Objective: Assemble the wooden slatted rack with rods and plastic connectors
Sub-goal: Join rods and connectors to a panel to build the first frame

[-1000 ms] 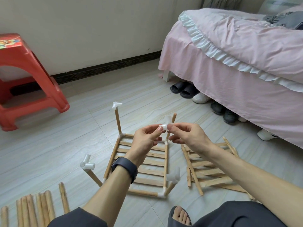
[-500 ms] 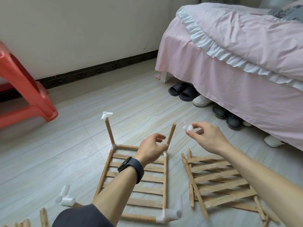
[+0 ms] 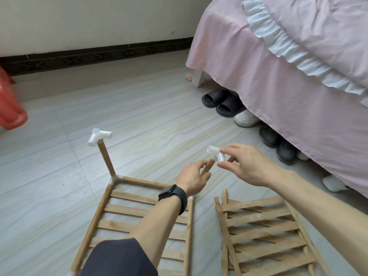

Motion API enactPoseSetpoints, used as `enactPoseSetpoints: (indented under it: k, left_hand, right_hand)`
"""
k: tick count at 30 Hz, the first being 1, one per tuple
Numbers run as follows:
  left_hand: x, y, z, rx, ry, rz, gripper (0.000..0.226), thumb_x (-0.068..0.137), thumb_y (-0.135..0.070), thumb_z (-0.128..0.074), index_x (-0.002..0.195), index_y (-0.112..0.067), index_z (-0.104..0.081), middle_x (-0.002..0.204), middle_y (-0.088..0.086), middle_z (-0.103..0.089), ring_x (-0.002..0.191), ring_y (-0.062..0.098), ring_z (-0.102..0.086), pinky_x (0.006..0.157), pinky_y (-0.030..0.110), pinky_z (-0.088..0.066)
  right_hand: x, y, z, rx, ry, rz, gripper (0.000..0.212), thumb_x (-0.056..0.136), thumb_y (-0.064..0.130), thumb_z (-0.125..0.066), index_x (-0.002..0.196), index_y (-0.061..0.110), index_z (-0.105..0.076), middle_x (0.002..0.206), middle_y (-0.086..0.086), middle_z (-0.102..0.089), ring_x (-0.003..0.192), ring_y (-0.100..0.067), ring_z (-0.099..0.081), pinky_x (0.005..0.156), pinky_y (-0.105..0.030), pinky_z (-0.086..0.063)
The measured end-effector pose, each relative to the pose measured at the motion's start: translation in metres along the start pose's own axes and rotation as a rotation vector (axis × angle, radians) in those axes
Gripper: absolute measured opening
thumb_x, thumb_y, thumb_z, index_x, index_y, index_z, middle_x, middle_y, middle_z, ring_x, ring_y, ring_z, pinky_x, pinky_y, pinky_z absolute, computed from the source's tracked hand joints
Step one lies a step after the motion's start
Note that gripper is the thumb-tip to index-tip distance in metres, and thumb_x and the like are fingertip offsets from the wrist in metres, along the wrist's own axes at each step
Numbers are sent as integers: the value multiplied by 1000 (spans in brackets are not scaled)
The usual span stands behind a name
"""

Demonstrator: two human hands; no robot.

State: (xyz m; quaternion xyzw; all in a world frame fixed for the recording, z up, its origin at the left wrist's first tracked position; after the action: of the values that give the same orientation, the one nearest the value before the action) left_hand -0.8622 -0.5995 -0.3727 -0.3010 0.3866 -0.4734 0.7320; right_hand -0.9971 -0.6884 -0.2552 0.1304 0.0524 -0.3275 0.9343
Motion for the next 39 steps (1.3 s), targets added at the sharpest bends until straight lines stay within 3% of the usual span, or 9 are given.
enactPoseSetpoints:
  k: [5, 11, 17, 22, 26, 30, 35, 39]
  left_hand:
    - [20, 16, -14, 63, -32, -111, 20, 103, -45, -44, 114, -31, -53, 107, 1, -70, 98, 28, -63, 83, 45, -52]
    - [23, 27, -20, 86, -125, -191, 16, 104, -48, -41, 110, -34, -45, 89, 6, -68, 82, 33, -61, 71, 46, -53]
    - [26, 31, -20, 79, -184, -165, 22, 104, -49, -40, 111, -30, -47, 88, 5, -67, 81, 33, -61, 65, 40, -50]
    - [22, 34, -9, 115, -249, -156, 25, 105, -47, -41, 115, -26, -49, 87, 2, -64, 82, 32, -60, 60, 35, -39]
    - [11, 49, 11, 168, -301, -134, 26, 104, -52, -40, 114, -30, -51, 87, -3, -65, 81, 27, -59, 62, 37, -44]
    - [-3, 63, 28, 186, -331, -113, 25, 104, -51, -41, 113, -31, -51, 89, -2, -69, 81, 29, -59, 63, 38, -46]
    - [-8, 67, 37, 193, -323, -85, 26, 105, -48, -41, 114, -27, -53, 90, 1, -69, 83, 33, -61, 65, 41, -49]
    - [-11, 72, 40, 139, -320, -105, 9, 104, -46, -44, 106, -38, -47, 93, -7, -71, 81, 28, -61, 63, 37, -45]
  right_hand:
    - [10, 7, 3, -180, 136, 45, 40, 99, 49, -56, 127, 22, -64, 128, 8, -61, 108, -17, -60, 94, -37, -48]
    - [18, 11, -1, -265, 181, 62, 41, 102, 47, -51, 129, 19, -63, 128, 6, -60, 112, -19, -56, 92, -33, -45]
    - [35, 14, 5, -354, 249, 85, 41, 101, 51, -51, 127, 21, -63, 137, 7, -57, 120, -22, -56, 98, -38, -45]
    - [44, 21, 3, -288, 198, 133, 40, 101, 48, -52, 131, 23, -62, 139, 9, -56, 119, -17, -55, 98, -32, -43]
    - [58, 39, -5, -283, 183, 190, 43, 101, 49, -51, 136, 25, -59, 143, 9, -53, 123, -18, -53, 99, -30, -39]
    - [67, 60, -12, -297, 164, 243, 43, 102, 47, -51, 139, 25, -56, 145, 6, -52, 128, -24, -52, 103, -37, -42]
    - [62, 65, -24, -216, 82, 241, 42, 102, 45, -51, 138, 24, -55, 144, 6, -52, 125, -24, -54, 98, -42, -48]
    - [48, 64, -35, -86, -63, 255, 40, 101, 39, -58, 138, 23, -59, 134, 5, -61, 112, -26, -61, 84, -38, -51]
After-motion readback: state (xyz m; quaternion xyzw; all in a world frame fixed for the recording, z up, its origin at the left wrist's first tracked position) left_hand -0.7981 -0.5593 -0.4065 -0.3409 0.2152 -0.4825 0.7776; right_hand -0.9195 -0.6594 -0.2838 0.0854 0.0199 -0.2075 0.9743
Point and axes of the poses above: each hand's wrist, its own x-axis towards the middle knuckle, its own z-axis out of the back of the hand, y = z × x, the point moved 2 cm from there along x, towards the middle knuckle
